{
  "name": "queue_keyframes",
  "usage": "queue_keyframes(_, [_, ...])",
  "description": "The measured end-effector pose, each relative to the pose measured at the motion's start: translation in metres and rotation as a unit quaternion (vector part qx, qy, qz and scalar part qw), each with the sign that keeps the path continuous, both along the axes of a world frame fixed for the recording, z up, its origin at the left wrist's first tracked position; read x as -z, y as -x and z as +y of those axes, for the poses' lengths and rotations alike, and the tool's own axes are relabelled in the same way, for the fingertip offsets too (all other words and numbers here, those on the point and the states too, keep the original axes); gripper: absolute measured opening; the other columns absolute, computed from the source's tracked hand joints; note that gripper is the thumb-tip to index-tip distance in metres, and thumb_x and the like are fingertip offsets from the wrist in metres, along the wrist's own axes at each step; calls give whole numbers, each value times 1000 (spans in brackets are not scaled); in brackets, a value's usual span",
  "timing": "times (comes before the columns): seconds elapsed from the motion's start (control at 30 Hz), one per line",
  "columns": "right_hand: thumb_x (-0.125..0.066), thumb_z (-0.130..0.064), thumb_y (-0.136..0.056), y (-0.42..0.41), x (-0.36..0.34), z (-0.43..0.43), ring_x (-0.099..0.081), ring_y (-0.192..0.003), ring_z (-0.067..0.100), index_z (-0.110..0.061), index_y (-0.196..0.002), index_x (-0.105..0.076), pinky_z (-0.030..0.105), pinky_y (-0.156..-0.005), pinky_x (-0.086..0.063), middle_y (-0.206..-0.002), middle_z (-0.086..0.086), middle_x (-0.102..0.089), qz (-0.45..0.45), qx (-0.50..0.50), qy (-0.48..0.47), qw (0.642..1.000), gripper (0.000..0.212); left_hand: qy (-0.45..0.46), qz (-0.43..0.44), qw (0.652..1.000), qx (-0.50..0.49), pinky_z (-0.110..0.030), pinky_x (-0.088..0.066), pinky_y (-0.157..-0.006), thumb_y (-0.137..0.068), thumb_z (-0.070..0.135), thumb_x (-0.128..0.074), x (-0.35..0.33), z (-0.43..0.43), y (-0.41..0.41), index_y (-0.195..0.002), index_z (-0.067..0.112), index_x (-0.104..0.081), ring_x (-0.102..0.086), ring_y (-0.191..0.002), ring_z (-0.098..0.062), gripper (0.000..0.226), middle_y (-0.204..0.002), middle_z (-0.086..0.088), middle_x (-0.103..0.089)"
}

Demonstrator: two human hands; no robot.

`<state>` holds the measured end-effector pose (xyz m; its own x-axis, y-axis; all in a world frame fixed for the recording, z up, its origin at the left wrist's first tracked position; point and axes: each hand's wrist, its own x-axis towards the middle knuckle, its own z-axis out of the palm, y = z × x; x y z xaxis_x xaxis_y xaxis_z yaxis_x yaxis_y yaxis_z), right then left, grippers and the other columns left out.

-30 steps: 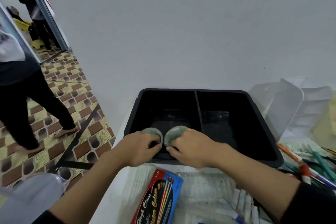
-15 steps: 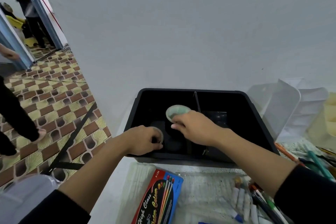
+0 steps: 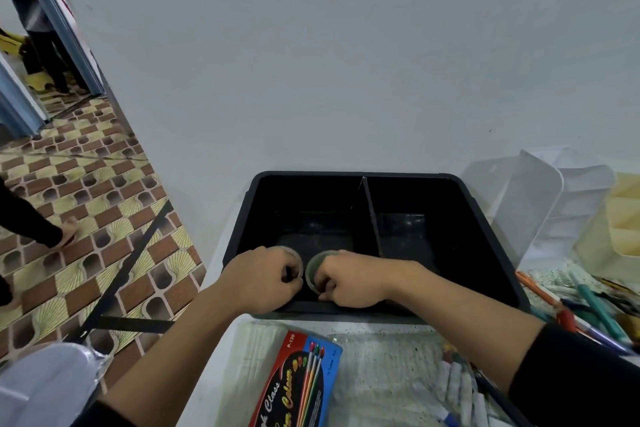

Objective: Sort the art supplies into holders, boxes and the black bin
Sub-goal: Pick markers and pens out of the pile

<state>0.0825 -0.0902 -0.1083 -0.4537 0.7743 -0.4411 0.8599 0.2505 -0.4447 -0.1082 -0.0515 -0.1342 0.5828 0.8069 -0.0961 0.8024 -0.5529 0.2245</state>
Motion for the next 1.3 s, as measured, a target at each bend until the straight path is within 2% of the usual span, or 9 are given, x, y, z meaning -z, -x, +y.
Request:
queue_keyframes(0.17, [-43, -10, -99, 5, 0, -2, -49, -71, 13, -4, -87, -61, 24, -60, -39, -83, 1, -53, -44, 13, -1, 999, 23, 22, -1, 998, 65, -25, -45, -64, -100, 44, -47, -2, 1, 4, -78, 29, -62, -54, -60, -7, 31, -63, 11, -56])
queue_keyframes(0.37, [-36, -31, -105, 7, 17, -26, -55, -66, 16, -15, -92, -63, 34, -64, -49, -80, 1, -62, -33, 23, -232, 972, 33, 4, -46, 997, 69, -21, -38, -54, -104, 45, -43, 5, -1, 4, -66, 16, -64, -55, -58, -18, 52, -57, 0, -57])
queue_keyframes(0.53, [-32, -34, -107, 7, 24, -34, -52, -55, 13, -18, -106, -60, 37, -59, -53, -72, -2, -60, -22, -4, -315, 949, 32, 8, -63, 993, 104, -22, -33, -53, -105, 38, -44, 3, -1, 2, -56, 21, -52, -46, -48, -14, 52, -52, 5, -49])
queue_keyframes(0.63, [-33, -35, -106, 7, 28, -34, -52, -54, 14, -19, -100, -60, 37, -57, -52, -71, -3, -60, -18, 16, -344, 939, 32, -29, -74, 992, 101, -23, -36, -50, -104, 44, -40, 5, -3, 5, -57, 21, -55, -49, -47, -16, 54, -50, 4, -50])
queue_keyframes(0.73, [-37, -37, -105, 1, 20, -43, -53, -56, 14, -20, -91, -62, 29, -57, -43, -70, -6, -60, 23, 54, -382, 922, 34, -90, -100, 989, 69, -26, -41, -48, -99, 57, -28, 3, -11, 7, -59, 27, -54, -50, -45, -13, 56, -48, 8, -50])
queue_keyframes(0.83, [-48, -32, -103, -22, -4, -62, -50, -57, 11, -19, -90, -63, 21, -60, -27, -65, -10, -58, 101, 129, -437, 884, 24, -130, -164, 977, 52, -23, -38, -46, -101, 54, -37, -10, -25, -1, -57, 31, -47, -49, -45, -11, 51, -45, 11, -43])
queue_keyframes(0.93, [-56, -25, -101, -56, -25, -89, -50, -63, 8, -19, -95, -65, 20, -65, -30, -69, -11, -61, 135, 196, -484, 842, 13, -147, -235, 957, 83, -19, -32, -46, -103, 43, -48, -29, -43, -33, -55, 34, -37, -48, -45, -13, 50, -43, 12, -38])
queue_keyframes(1.13, [-58, -23, -99, -134, -34, -154, -56, -65, 10, -18, -96, -67, 28, -65, -43, -73, -10, -62, 137, 288, -499, 806, 11, -93, -294, 938, 157, -32, -42, -52, -103, 52, -40, -45, -80, -142, -63, 19, -54, -52, -49, -15, 54, -48, 4, -48])
queue_keyframes(1.3, [-62, -20, -97, -221, -36, -222, -59, -64, 12, -21, -94, -65, 36, -63, -48, -71, -10, -64, 99, 356, -503, 781, 4, -28, -333, 909, 250, -30, -41, -51, -104, 48, -47, -50, -129, -242, -71, 27, -53, -51, -50, -9, 39, -51, 9, -47])
